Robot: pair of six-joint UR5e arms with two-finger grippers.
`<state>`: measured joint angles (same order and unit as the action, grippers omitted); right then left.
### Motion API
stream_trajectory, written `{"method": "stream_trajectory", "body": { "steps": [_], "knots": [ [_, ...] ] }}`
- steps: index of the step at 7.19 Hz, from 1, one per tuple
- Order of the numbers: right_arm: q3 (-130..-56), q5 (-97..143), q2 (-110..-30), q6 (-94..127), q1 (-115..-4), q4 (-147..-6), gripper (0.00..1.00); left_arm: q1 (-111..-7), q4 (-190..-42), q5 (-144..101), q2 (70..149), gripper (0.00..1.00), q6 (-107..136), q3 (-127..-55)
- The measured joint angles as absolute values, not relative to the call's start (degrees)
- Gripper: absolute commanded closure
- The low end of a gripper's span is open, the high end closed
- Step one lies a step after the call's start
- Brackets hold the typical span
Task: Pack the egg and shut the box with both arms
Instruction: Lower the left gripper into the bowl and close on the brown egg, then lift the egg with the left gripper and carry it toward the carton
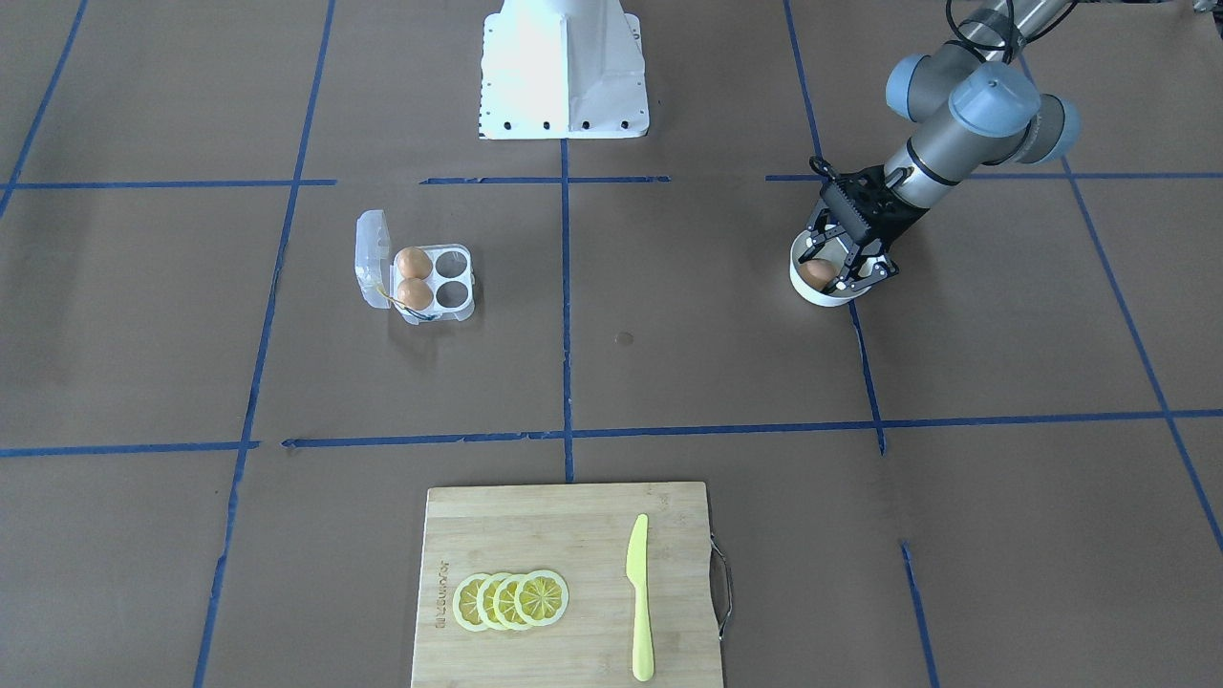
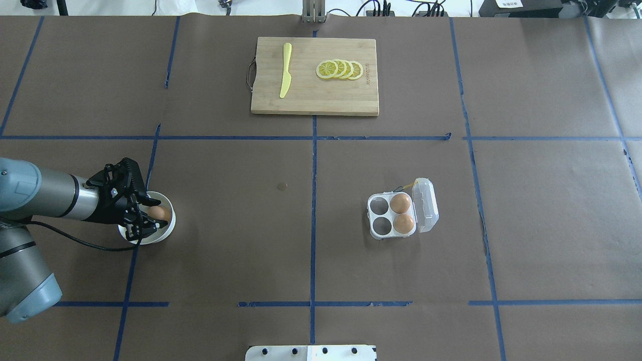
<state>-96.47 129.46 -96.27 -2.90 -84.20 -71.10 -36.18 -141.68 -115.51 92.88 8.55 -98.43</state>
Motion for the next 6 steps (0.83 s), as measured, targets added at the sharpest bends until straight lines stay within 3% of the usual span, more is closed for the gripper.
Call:
{"method": "stream_trajectory", "body": {
  "steps": [4, 6],
  "knots": [
    [-96.6, 129.5, -96.4, -2.8, -84.2, -71.1, 0.0, -37.8, -142.5, -119.3, 90.8, 0.73, 8.6, -103.0],
    [-96.6, 129.5, -96.4, -2.9, -84.2, -71.1, 0.0, -38.8, -145.9, -119.4, 93.4, 0.73, 12.6, -104.0]
  ]
}}
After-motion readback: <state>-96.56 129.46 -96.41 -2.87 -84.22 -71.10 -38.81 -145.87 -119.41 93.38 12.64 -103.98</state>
